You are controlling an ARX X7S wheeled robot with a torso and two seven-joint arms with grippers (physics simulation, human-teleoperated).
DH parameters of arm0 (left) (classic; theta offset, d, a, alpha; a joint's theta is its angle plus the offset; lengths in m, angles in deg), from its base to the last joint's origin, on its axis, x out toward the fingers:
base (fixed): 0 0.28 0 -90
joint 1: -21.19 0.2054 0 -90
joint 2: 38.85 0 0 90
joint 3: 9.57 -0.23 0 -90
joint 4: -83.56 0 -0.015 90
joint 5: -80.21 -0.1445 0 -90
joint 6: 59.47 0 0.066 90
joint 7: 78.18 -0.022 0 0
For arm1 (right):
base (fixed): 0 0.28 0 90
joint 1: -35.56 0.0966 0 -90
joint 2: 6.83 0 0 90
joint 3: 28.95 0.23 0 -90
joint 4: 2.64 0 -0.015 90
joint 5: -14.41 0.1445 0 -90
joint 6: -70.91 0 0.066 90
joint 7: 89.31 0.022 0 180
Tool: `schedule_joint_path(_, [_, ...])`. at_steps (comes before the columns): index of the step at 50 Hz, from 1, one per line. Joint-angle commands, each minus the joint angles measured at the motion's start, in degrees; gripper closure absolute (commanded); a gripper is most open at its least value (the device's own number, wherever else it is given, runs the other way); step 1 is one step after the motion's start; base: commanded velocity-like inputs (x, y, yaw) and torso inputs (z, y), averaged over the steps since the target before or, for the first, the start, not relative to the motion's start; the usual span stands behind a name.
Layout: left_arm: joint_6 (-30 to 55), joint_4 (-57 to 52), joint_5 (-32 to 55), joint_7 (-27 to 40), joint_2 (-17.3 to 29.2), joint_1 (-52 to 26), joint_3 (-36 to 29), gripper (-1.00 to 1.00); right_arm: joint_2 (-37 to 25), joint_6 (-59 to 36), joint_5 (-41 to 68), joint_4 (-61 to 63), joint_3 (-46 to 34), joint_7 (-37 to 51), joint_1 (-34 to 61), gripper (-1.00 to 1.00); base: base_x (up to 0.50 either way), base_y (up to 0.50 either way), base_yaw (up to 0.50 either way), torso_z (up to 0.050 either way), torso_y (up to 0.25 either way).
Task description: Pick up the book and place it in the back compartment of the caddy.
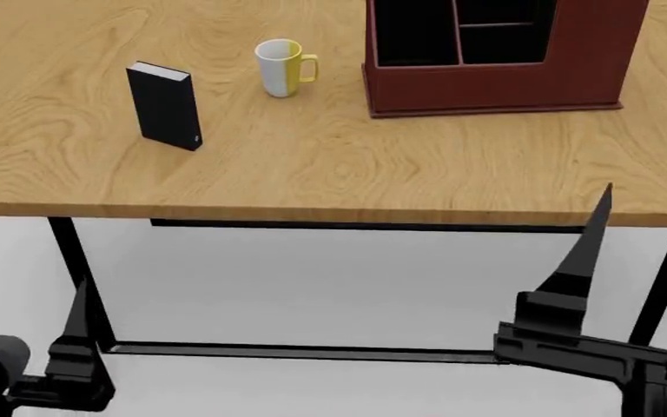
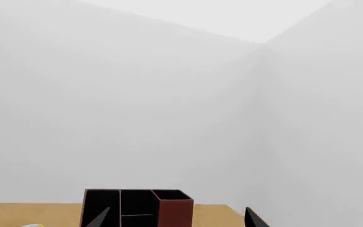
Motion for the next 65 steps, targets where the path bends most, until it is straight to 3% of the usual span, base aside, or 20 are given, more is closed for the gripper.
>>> schedule_joint_path(1, [5.4,-3.7,1.6,0.7,1.8,-2.3,1.2,-1.0,-3.3,-9.5,5.7,6.8,4.2,2.0,6.8,-1.0,0.0,0.0,0.0,0.0,0.0])
schedule_joint_path(5, [6.5,-4.4,2.1,0.7,2.2,-2.8,1.6,-1.0,-4.5,-11.8,8.6,8.0,5.5,3.3,9.5,-1.0,0.0,0.0,0.0,0.0,0.0])
schedule_joint_path(7, [9.3,-5.7,2.9,0.8,2.8,-4.7,2.0,-1.0,-9.6,-11.0,17.3,8.3,6.6,10.1,12.1,-1.0,0.0,0.0,0.0,0.0,0.0])
schedule_joint_path(12, [11.9,-6.8,3.8,1.1,3.1,-7.1,2.2,-1.0,-16.2,-7.7,25.2,8.2,5.2,18.4,13.4,-1.0,0.0,0.0,0.0,0.0,0.0])
schedule_joint_path(21, [13.8,-7.7,4.5,1.4,3.5,-8.9,2.4,-1.0,-21.0,-3.6,28.6,8.1,2.4,23.1,14.3,-1.0,0.0,0.0,0.0,0.0,0.0])
schedule_joint_path(31, [13.5,-8.0,4.8,1.6,3.5,-8.4,2.7,-1.0,-22.0,-1.4,28.1,7.3,-0.5,23.8,14.5,-1.0,0.0,-0.09,0.0,0.0,0.0])
schedule_joint_path(65, [12.9,-7.6,5.6,2.2,3.5,-7.9,2.2,-1.0,-23.8,2.6,27.4,6.4,-2.9,24.3,13.3,-1.0,0.0,-0.46,0.0,0.0,0.0])
